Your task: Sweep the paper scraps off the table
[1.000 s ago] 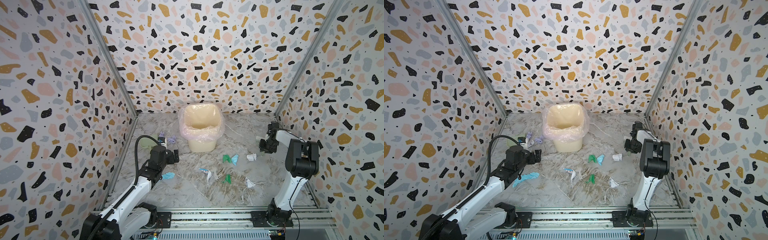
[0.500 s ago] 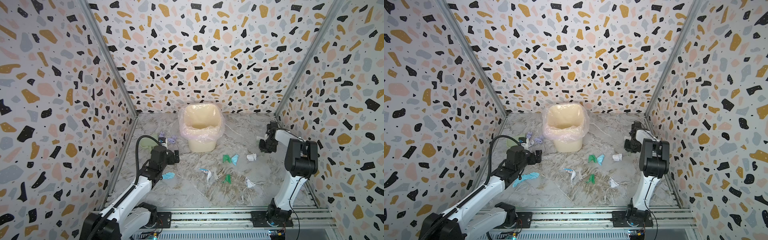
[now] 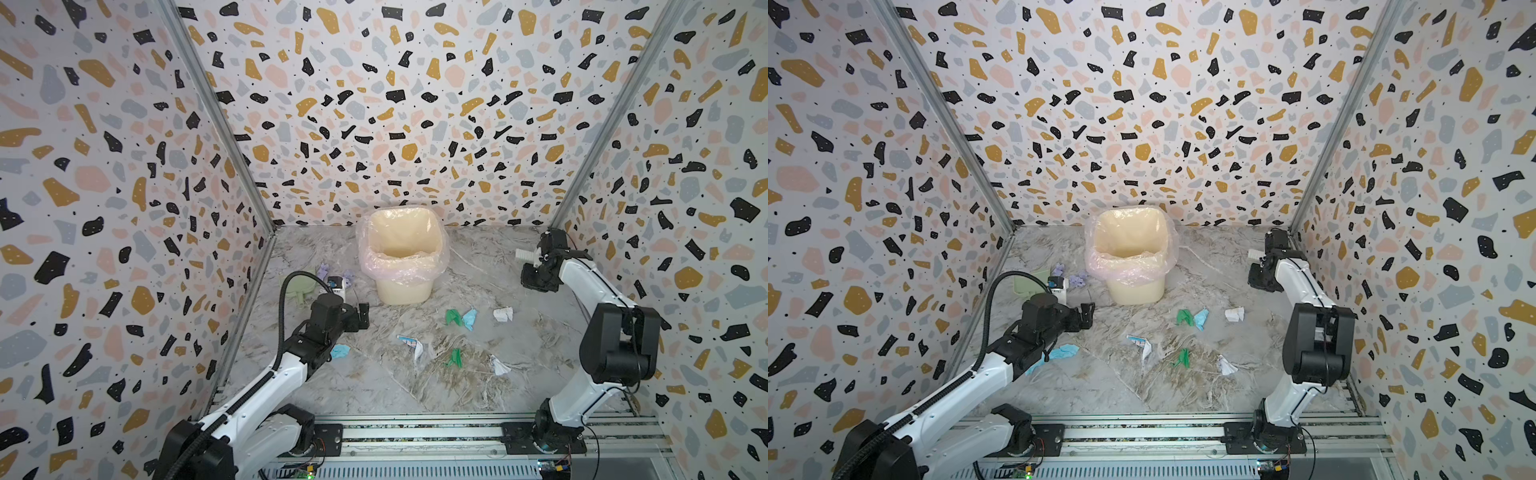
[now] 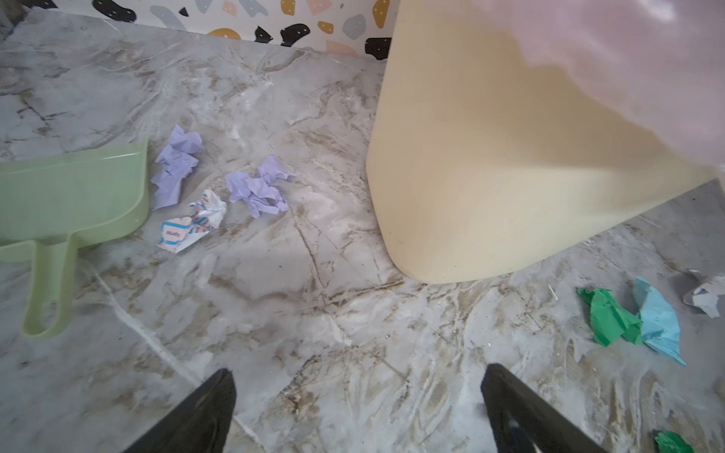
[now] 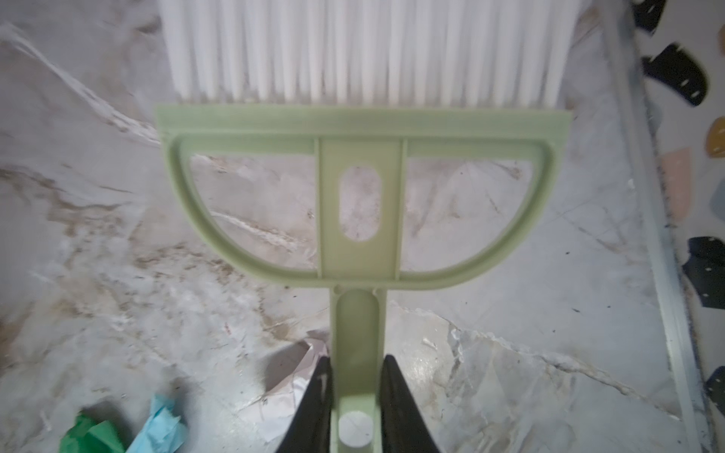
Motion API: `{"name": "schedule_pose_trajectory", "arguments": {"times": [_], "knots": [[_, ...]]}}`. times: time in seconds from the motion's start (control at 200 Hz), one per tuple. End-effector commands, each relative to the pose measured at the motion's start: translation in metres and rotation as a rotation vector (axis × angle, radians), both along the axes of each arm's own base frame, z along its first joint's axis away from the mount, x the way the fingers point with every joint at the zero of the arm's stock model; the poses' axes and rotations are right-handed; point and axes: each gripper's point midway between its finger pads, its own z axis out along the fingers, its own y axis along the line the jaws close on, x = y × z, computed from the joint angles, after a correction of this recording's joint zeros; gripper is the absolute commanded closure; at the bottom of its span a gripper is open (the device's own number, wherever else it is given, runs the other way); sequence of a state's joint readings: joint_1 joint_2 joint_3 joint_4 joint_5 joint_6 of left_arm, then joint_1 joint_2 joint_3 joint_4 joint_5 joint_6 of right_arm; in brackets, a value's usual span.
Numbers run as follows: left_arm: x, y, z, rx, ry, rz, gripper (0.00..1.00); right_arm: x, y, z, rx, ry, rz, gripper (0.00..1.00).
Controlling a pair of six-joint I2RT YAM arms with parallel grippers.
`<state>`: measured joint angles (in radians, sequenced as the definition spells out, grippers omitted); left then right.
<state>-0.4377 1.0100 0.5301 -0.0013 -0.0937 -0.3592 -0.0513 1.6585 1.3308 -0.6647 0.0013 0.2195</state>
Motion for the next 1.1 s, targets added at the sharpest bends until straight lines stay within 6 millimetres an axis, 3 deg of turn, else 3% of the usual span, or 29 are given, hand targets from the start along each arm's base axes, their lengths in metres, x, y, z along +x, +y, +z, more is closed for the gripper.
{"name": "schedule_pose_trajectory", "arguments": {"times": [0.0,0.265,0.466,0.646,0.786,0.976,1.091], "knots": [[0.0,-0.036,0.022,-0.088,-0.042,-0.08,0.01,-0.034,0.027,0.01,0.006,0.028,0.058,1.0],[-0.023,-0.124,0.048,-0.279,-0.053,-0.313,0.01,-0.11,0.12,0.008,0.034,0.043,0.288,1.0],[-0.043,-0.175,0.07,-0.468,-0.051,-0.468,0.08,-0.151,0.169,0.023,0.115,-0.014,0.375,1.0],[-0.066,-0.22,0.08,-0.506,-0.02,-0.623,0.12,-0.175,0.201,0.031,0.161,-0.034,0.434,1.0],[-0.069,-0.237,0.089,-0.558,-0.017,-0.638,0.17,-0.189,0.218,0.038,0.179,-0.054,0.472,1.0],[-0.06,-0.233,0.093,-0.611,-0.028,-0.565,0.22,-0.202,0.225,0.052,0.195,-0.083,0.481,1.0],[-0.056,-0.236,0.091,-0.617,-0.01,-0.548,0.33,-0.207,0.23,0.058,0.188,-0.097,0.506,1.0]]}}
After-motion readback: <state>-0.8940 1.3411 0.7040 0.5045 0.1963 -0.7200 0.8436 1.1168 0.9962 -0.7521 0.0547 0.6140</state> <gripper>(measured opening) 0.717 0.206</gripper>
